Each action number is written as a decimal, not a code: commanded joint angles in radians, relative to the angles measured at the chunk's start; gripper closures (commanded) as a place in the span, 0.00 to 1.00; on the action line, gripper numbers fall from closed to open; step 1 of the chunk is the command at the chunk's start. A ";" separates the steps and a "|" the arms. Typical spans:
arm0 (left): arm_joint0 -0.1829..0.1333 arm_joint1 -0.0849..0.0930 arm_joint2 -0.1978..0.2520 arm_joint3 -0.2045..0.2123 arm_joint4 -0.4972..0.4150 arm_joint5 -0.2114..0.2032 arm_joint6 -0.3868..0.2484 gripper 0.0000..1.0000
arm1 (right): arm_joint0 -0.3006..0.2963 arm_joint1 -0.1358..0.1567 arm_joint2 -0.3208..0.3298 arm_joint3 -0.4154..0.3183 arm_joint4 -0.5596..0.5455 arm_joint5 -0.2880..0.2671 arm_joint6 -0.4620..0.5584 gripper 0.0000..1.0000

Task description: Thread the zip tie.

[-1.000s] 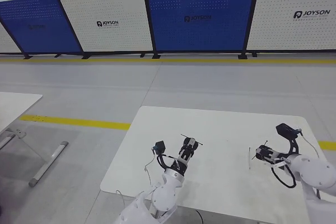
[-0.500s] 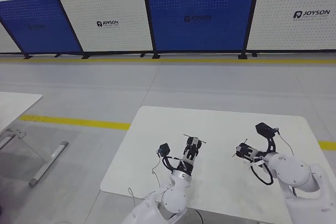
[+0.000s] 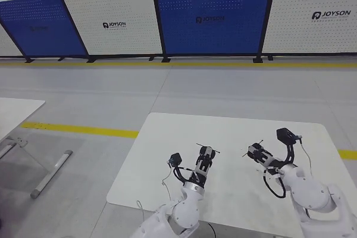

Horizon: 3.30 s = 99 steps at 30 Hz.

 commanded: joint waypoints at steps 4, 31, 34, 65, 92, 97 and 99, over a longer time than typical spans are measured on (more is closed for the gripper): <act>-0.001 -0.008 0.020 0.004 -0.003 0.000 -0.019 1.00 | 0.001 -0.001 -0.010 0.001 0.003 0.005 0.007 1.00; -0.030 -0.027 0.020 0.039 0.003 0.020 0.008 1.00 | -0.024 -0.004 -0.031 -0.041 0.021 -0.050 -0.069 1.00; -0.030 -0.027 0.020 0.039 0.003 0.020 0.008 1.00 | -0.024 -0.004 -0.031 -0.041 0.021 -0.050 -0.069 1.00; -0.030 -0.027 0.020 0.039 0.003 0.020 0.008 1.00 | 0.025 -0.035 -0.149 0.069 0.012 -0.052 -0.234 1.00; -0.030 -0.027 0.020 0.039 0.003 0.020 0.008 1.00 | 0.058 -0.048 -0.181 0.096 -0.016 -0.028 -0.218 1.00; -0.030 -0.027 0.020 0.039 0.003 0.020 0.008 1.00 | 0.058 -0.048 -0.173 0.094 -0.003 -0.025 -0.225 1.00; -0.030 -0.027 0.020 0.039 0.003 0.020 0.008 1.00 | 0.058 -0.048 -0.173 0.094 -0.003 -0.025 -0.225 1.00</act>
